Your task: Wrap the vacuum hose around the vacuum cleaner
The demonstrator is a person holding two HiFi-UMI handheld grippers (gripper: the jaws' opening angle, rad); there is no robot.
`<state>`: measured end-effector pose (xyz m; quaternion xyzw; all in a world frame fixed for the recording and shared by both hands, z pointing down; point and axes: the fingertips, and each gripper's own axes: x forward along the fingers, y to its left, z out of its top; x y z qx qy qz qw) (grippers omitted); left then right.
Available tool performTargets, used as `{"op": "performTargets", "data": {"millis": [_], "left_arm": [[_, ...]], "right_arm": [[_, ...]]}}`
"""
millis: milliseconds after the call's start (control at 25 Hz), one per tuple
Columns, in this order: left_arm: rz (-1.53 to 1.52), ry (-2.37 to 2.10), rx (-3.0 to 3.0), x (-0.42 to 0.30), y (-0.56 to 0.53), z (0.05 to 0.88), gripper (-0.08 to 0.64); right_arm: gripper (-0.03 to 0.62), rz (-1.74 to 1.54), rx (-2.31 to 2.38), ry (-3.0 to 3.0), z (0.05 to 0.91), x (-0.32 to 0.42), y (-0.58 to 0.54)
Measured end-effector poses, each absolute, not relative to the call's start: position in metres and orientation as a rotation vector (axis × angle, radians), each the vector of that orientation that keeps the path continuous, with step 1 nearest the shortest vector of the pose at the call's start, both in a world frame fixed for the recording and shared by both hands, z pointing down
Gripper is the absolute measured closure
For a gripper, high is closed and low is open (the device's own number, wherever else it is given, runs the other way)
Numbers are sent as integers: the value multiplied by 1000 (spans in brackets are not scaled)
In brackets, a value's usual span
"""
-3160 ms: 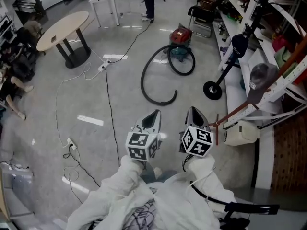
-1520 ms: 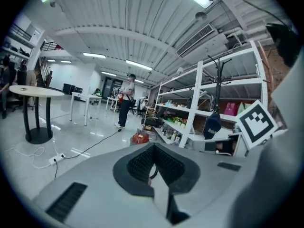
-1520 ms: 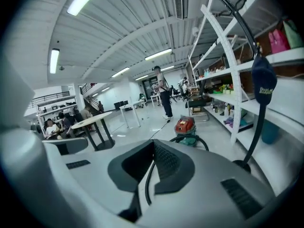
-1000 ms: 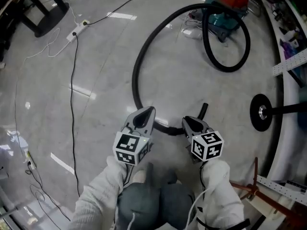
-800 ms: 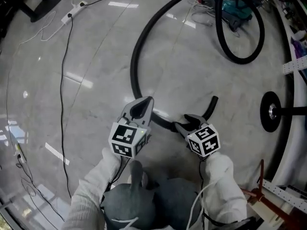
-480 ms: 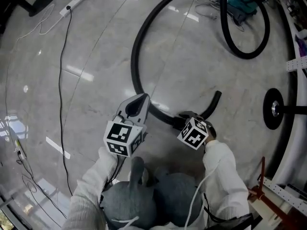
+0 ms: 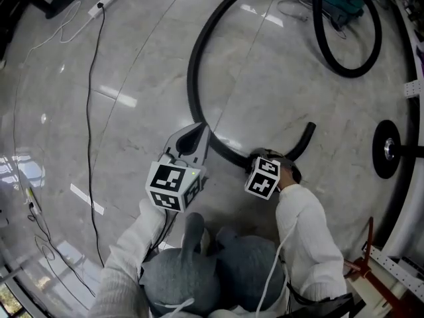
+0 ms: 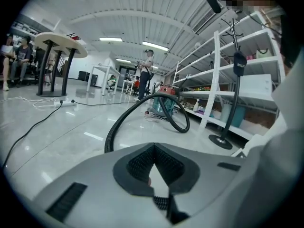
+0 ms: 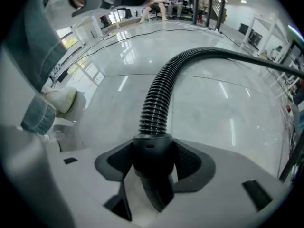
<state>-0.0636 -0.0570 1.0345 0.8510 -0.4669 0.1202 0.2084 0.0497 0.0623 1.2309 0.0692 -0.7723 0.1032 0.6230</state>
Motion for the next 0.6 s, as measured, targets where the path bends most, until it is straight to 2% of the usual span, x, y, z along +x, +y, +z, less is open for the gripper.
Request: {"op": "performTargets", "data": {"millis": [320,480,600], "left_arm": [[317,-1348,2402,-76,-71,1010,558],[296,-1450,2338,-101,-83,965,558],[324,-1472,2318,-115,-76,895,558]], "right_arm": [[351,358,292,-1978,1191,41,55],[351,489,373,-2133,1118,25,45],[351,625,434,-2241,1029,10,45]]}}
